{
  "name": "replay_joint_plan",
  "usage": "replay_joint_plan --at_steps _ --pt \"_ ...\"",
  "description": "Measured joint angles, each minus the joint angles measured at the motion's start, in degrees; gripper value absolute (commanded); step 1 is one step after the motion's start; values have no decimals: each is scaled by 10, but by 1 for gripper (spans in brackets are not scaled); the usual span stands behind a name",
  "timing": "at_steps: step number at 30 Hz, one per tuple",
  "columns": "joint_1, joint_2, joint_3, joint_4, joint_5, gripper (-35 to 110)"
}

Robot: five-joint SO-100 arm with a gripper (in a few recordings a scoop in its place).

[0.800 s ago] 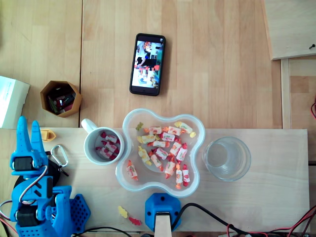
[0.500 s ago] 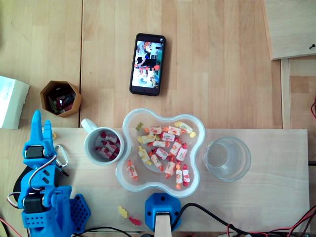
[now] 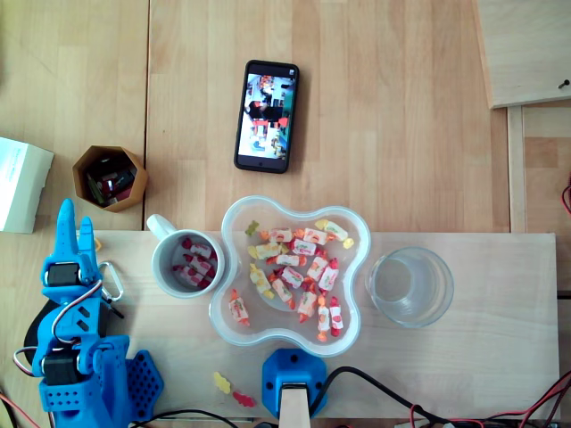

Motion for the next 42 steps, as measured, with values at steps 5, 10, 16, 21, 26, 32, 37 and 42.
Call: replay_joint_plan --at_steps 5,10,16,21,26,32,37,42 --pt "0 0 0 0 0 32" --pt "0 0 0 0 -1 33" --pt "1 0 -73 0 -2 32" --pt "1 0 -199 18 2 32" --pt "1 -5 -294 93 7 32" --pt "83 -85 -414 171 35 32" --pt "185 -197 -543 235 40 32" --pt "284 -310 -653 283 5 32"
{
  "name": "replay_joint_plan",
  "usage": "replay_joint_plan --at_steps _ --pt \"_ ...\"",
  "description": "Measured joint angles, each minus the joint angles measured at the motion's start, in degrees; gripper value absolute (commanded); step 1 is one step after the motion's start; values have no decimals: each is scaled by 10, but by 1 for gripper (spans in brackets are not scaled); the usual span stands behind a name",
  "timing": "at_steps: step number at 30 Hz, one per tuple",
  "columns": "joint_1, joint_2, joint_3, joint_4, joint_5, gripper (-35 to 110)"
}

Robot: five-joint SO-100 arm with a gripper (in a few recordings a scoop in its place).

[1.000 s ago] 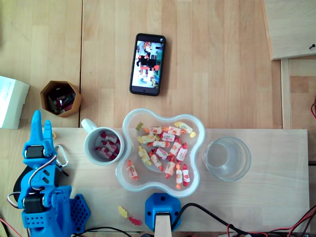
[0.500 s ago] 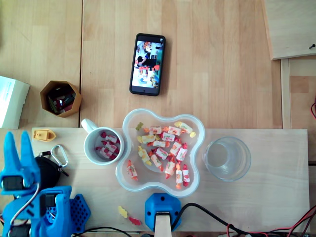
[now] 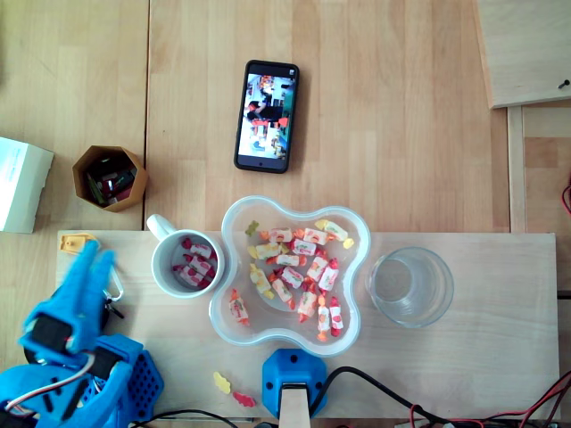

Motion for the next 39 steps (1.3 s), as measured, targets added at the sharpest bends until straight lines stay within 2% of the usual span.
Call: replay_joint_plan --at_steps 6,10,31,39 --pt "166 -175 -45 14 -65 32" --pt "242 -295 -44 14 -63 32" --pt "265 -572 -41 14 -78 32" --pt "317 -654 -99 14 -76 32"
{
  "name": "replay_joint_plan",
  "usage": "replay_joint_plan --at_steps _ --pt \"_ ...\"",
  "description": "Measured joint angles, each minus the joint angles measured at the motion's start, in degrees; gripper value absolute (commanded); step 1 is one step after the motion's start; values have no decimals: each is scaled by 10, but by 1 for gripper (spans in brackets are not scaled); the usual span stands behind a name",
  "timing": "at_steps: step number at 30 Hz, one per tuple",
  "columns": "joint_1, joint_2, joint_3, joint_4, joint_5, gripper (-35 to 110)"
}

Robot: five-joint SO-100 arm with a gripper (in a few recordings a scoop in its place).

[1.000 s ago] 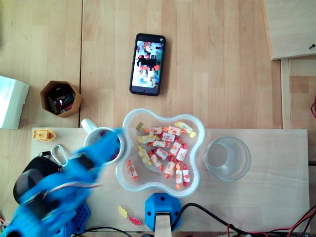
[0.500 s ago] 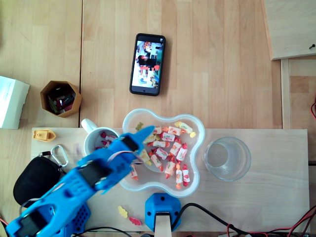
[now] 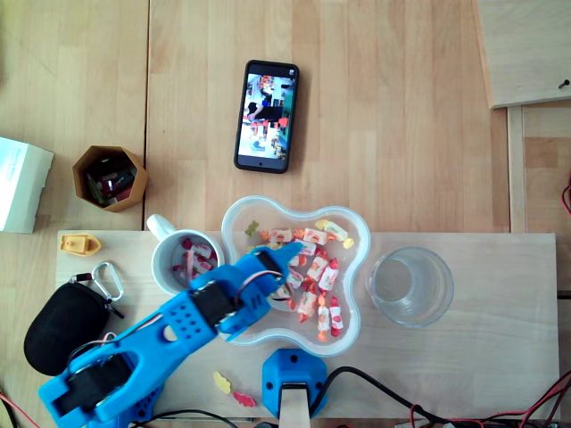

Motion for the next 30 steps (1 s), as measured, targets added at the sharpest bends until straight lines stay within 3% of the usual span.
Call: replay_joint_plan --at_steps 7,17,30 --pt "4 -47 -40 22 -18 32" --pt "9 -116 -107 40 -194 32" --pt "15 -210 -138 39 -243 32"
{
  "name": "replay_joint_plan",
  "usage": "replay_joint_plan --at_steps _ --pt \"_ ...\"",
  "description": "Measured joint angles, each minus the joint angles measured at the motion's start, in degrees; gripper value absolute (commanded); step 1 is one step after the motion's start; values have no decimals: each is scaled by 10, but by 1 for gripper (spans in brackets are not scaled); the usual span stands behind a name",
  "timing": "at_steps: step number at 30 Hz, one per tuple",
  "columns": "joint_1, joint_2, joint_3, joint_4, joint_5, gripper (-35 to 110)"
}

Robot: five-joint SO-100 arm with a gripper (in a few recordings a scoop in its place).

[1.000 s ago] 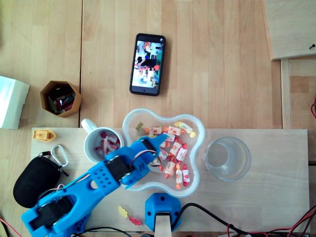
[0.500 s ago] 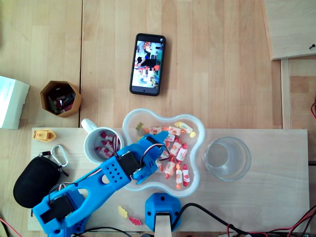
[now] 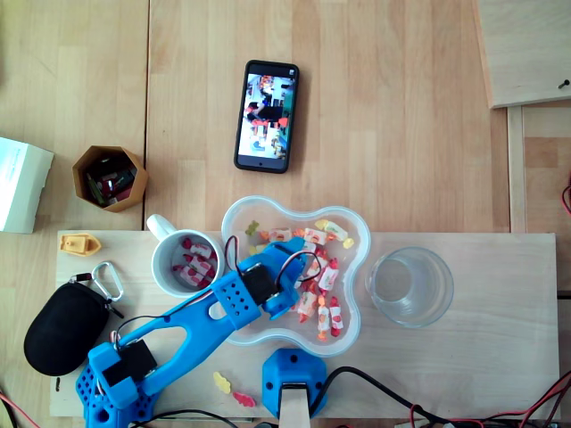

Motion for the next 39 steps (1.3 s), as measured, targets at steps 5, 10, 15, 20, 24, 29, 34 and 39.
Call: replay_joint_plan --at_steps 5,10,15,20,24,29,34,39 --pt "25 0 0 2 0 27" --pt "40 0 0 2 0 19" --pt "40 0 0 2 0 16" --pt "40 -13 0 2 0 16" --pt "40 -21 0 2 1 16" --pt "41 -22 1 2 7 16" --pt "41 -22 2 2 7 16" --pt "41 -22 2 2 7 16"
